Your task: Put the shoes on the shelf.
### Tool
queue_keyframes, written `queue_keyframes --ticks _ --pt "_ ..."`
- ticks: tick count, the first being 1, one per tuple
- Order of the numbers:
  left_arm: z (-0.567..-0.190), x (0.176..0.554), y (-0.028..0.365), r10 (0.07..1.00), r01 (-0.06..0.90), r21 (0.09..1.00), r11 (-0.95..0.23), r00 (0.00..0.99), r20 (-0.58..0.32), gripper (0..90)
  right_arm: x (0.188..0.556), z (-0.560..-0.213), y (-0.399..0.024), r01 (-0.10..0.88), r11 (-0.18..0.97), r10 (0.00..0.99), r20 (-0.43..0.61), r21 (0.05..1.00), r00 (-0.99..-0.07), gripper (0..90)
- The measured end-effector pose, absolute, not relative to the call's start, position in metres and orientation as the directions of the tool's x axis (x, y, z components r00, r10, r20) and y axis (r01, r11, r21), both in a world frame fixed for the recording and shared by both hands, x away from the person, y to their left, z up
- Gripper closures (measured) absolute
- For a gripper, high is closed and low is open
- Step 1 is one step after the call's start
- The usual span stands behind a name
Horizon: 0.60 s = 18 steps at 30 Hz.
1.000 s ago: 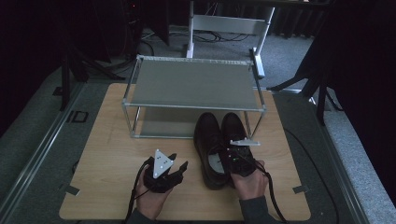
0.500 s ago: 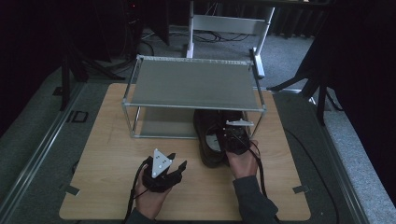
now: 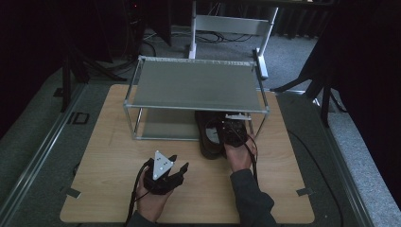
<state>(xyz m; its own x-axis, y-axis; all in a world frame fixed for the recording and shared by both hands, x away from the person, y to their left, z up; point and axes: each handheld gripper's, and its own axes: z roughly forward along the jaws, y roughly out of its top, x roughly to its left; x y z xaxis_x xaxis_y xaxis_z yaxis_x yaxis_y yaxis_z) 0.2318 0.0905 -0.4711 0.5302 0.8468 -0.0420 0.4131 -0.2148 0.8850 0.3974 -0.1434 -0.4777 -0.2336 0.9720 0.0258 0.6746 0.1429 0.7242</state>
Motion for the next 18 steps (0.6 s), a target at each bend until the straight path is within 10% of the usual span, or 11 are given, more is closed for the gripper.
queue_keyframes --ticks 18 --pt "-0.471 0.232 0.089 0.845 0.411 0.886 -0.215 0.534 -0.043 51.4 0.410 -0.484 -0.131 0.627 0.128 0.980 0.000 0.769 -0.200 82.1"
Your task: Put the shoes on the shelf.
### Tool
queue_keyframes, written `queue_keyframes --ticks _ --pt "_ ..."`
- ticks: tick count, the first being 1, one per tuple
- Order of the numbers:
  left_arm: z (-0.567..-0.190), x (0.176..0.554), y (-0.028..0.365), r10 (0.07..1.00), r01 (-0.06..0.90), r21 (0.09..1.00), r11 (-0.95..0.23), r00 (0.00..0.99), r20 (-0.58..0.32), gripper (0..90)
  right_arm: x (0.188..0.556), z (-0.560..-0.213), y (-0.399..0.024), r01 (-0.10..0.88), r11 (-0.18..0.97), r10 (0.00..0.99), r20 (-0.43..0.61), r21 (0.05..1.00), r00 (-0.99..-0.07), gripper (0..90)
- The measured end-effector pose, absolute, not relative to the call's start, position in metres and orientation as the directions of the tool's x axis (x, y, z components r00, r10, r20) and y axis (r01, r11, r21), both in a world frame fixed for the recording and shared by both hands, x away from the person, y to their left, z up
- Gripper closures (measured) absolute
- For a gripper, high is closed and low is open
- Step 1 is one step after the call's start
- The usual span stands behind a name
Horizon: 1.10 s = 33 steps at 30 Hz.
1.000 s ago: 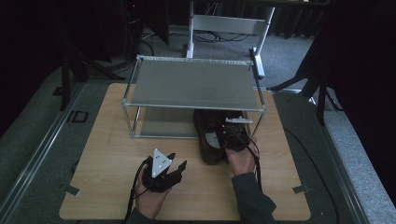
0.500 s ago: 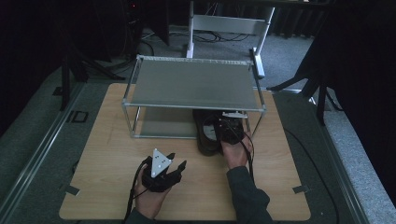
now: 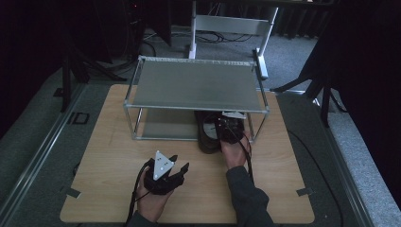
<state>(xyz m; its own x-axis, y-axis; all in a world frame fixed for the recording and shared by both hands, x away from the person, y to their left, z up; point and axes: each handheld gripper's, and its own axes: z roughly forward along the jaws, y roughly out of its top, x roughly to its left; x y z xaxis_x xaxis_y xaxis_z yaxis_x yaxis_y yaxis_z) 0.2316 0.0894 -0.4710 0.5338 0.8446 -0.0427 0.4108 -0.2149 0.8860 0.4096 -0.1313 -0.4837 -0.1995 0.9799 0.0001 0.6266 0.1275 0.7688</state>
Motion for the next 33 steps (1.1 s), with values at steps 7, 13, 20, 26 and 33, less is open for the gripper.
queue_keyframes --ticks 7,13,20,26,33 --pt "-0.4710 0.2313 0.0894 0.844 0.411 0.886 -0.215 0.534 -0.043 51.4 0.4138 -0.4883 -0.1289 0.616 0.117 0.983 -0.001 0.779 -0.186 82.0" --pt "-0.4713 0.2316 0.0892 0.843 0.411 0.885 -0.217 0.536 -0.042 51.4 0.4151 -0.4889 -0.1284 0.601 0.111 0.985 -0.007 0.791 -0.172 82.1" --pt "-0.4716 0.2314 0.0896 0.844 0.412 0.885 -0.216 0.535 -0.043 51.4 0.4163 -0.4897 -0.1269 0.593 0.114 0.986 -0.017 0.797 -0.166 82.0" --pt "-0.4716 0.2322 0.0897 0.845 0.414 0.884 -0.216 0.533 -0.044 51.4 0.4181 -0.4883 -0.1285 0.590 0.106 0.986 -0.011 0.801 -0.163 82.0" --pt "-0.4732 0.2323 0.0890 0.844 0.417 0.882 -0.220 0.534 -0.042 51.4 0.4197 -0.4891 -0.1281 0.590 0.108 0.987 -0.015 0.800 -0.160 81.9"
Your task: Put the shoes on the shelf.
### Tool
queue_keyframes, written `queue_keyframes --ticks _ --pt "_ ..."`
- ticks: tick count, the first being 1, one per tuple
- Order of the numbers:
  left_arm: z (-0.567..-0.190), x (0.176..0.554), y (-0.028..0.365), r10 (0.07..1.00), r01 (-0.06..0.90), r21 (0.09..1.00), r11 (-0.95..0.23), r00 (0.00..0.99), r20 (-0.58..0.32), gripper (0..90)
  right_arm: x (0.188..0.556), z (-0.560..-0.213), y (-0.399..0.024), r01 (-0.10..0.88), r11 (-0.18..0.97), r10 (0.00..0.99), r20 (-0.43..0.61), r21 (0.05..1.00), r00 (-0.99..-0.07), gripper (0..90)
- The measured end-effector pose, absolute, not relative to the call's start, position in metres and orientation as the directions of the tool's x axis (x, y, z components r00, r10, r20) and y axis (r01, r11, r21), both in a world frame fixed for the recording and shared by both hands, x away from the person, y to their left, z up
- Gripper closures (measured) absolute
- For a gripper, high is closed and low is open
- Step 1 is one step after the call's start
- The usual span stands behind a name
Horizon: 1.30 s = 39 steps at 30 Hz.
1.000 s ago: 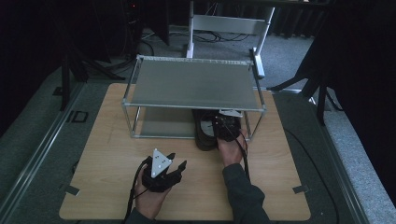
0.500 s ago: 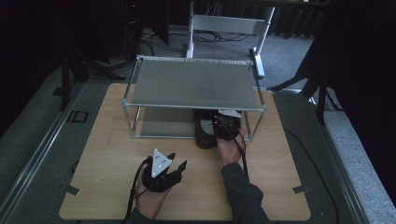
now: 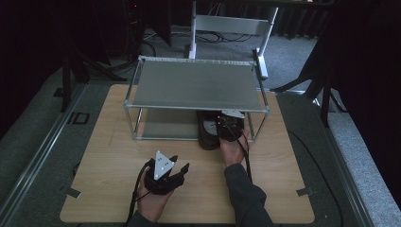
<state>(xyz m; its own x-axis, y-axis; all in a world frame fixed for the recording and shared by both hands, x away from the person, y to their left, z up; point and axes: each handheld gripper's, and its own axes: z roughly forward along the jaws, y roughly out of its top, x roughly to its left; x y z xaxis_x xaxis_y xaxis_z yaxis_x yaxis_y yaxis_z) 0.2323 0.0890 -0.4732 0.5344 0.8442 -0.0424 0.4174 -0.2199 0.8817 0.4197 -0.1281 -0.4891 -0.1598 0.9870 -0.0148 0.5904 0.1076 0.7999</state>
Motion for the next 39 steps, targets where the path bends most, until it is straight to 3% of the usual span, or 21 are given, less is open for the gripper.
queue_keyframes --ticks 20,31,34,39 --pt "-0.473 0.232 0.090 0.845 0.416 0.882 -0.220 0.534 -0.041 51.4 0.422 -0.493 -0.121 0.582 0.133 0.985 -0.041 0.802 -0.168 80.6" --pt "-0.472 0.231 0.090 0.846 0.414 0.883 -0.219 0.532 -0.040 51.4 0.419 -0.493 -0.118 0.550 0.155 0.980 -0.057 0.821 -0.192 65.8" --pt "-0.472 0.231 0.091 0.847 0.415 0.884 -0.216 0.530 -0.042 51.3 0.414 -0.492 -0.120 0.509 0.163 0.978 -0.069 0.845 -0.199 56.5" --pt "-0.473 0.231 0.090 0.846 0.416 0.882 -0.222 0.532 -0.038 51.3 0.407 -0.488 -0.125 0.492 0.170 0.976 -0.076 0.854 -0.205 54.9"
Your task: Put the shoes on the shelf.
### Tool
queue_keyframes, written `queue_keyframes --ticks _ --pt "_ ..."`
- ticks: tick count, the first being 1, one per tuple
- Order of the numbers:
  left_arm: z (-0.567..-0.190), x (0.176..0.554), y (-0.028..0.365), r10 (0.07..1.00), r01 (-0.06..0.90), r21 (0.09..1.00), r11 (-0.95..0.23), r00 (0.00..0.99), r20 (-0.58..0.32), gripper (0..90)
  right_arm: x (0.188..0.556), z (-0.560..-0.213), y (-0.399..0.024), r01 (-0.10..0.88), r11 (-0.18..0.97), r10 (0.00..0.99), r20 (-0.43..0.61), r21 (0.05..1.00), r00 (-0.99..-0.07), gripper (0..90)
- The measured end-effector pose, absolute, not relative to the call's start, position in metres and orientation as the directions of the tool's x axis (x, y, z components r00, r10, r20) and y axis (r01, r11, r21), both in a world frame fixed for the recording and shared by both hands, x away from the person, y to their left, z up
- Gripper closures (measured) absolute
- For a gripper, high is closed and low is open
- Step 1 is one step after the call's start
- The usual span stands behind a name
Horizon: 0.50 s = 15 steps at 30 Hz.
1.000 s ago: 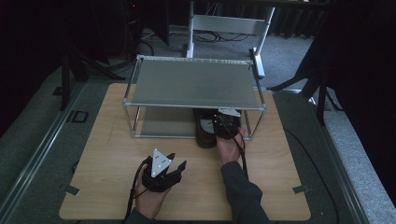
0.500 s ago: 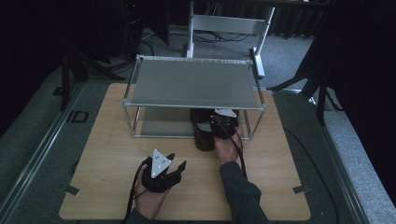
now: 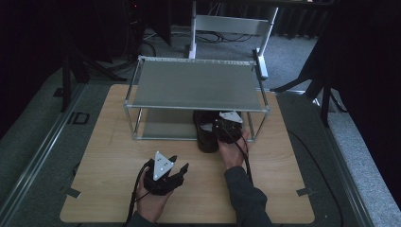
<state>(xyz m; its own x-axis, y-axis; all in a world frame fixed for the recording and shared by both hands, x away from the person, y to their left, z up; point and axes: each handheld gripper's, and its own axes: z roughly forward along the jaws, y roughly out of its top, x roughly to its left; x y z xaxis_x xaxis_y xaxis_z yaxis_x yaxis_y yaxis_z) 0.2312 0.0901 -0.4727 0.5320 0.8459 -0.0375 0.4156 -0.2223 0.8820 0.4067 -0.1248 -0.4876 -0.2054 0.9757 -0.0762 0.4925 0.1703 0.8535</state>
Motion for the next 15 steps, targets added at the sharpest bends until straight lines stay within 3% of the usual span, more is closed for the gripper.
queue_keyframes --ticks 15 --pt "-0.479 0.239 0.091 0.851 0.430 0.872 -0.233 0.524 -0.031 51.1 0.356 -0.471 -0.164 0.363 0.117 0.975 -0.037 0.924 -0.221 53.1"
